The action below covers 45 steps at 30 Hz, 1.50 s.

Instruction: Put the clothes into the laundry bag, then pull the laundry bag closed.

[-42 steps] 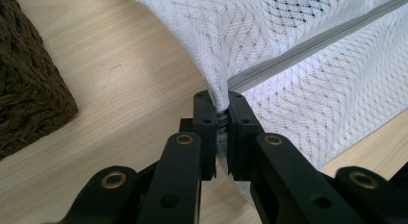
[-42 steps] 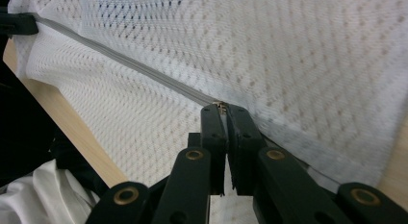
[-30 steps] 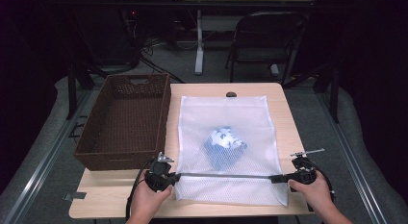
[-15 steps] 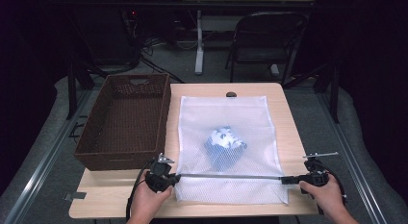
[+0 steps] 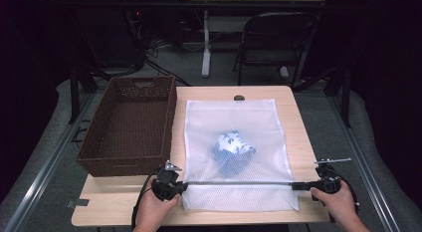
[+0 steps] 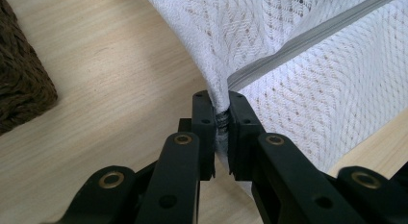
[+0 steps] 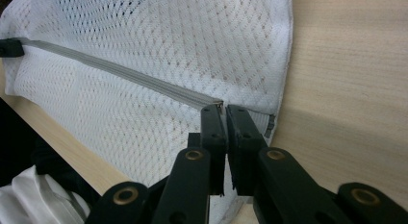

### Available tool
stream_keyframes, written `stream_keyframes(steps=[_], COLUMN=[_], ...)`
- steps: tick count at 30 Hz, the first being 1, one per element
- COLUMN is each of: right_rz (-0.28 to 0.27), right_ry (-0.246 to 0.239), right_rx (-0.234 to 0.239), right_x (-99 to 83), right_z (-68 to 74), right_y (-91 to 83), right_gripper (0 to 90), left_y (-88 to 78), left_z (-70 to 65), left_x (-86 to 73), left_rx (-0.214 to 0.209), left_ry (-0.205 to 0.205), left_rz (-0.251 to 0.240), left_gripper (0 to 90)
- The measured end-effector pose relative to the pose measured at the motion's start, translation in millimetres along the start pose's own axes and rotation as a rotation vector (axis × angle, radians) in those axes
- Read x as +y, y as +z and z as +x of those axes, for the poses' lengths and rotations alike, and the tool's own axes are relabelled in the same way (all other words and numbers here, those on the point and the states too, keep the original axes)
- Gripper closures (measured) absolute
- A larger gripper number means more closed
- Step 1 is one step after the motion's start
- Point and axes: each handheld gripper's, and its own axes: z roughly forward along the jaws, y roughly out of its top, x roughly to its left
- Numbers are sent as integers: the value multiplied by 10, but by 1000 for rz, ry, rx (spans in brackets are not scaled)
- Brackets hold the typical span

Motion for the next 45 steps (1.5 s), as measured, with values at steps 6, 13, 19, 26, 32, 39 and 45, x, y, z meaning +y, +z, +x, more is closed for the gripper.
stream_keyframes(steps=[6,13,19,26,32,39,45], right_rz=[-3,-9,-12,-21,-24,-23,-22], right_ry=[-7,-7,-8,0,0,-9,-14], right_rx=[-8,-9,-9,-10,-11,-11,-12], right_x=[-5,-21,-23,-55,-53,-54,-65], right_z=[12,19,18,2,12,42,53], right_y=[8,-3,-11,-44,-40,-65,-68], right_gripper=[861,861,861,861,860,860,854], left_y=[16,43,58,105,96,97,93], left_z=[9,7,10,9,22,29,42], left_x=[-4,-17,-8,5,-11,-18,-24], left_rx=[1,2,3,-6,-9,-3,5], left_ry=[1,4,1,10,9,0,2], left_rz=[2,9,11,32,38,46,53], left_gripper=[835,830,826,818,814,804,789])
